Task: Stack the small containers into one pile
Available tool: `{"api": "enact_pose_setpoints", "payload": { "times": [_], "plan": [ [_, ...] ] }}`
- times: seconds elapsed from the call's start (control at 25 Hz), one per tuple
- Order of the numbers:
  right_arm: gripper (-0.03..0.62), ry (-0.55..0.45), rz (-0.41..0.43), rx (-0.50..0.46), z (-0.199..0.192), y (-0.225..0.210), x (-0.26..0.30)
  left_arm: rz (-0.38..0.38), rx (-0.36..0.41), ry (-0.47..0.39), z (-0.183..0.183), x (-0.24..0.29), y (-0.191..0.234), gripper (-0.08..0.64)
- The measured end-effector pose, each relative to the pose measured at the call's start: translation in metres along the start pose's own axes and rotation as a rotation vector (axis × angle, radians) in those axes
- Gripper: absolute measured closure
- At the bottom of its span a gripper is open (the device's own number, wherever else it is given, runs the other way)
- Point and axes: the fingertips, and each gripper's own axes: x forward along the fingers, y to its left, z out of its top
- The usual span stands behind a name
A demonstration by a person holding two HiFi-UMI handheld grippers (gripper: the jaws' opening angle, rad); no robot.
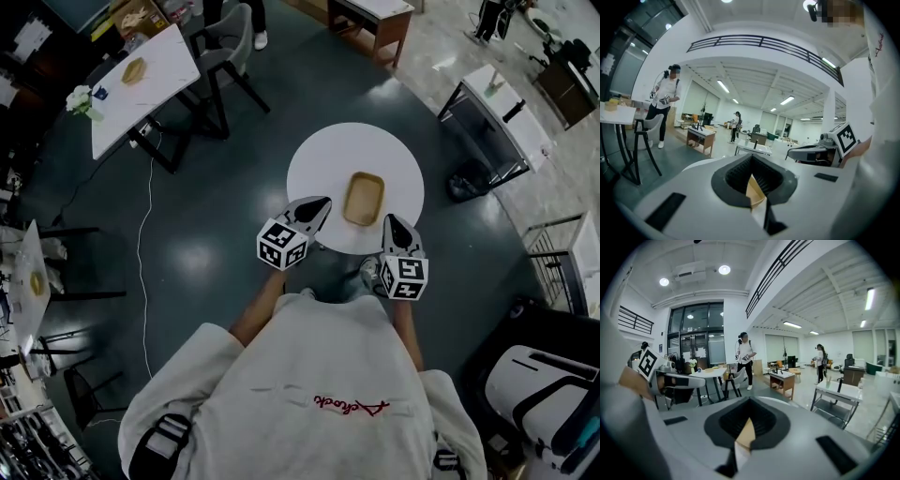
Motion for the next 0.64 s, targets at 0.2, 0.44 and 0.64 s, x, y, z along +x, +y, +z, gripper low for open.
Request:
{"api": "enact_pose_setpoints", "payload": {
  "times": [0.2, 0.44, 0.64],
  "plan": [
    [0.572, -0.006, -0.014, -0.008, 0.0, -0.002, -0.005, -0.011, 0.004, -0.004, -0.001, 0.001, -0.006, 0.549],
    [0.572, -0.007, -0.012, -0.013, -0.001, 0.0, -0.008, -0.016, 0.009, -0.005, 0.0, 0.001, -0.011, 0.549],
    [0.572, -0.007, -0.012, -0.009, -0.002, 0.005, -0.01, -0.02, 0.011, -0.01, 0.002, -0.002, -0.012, 0.549]
  ]
}}
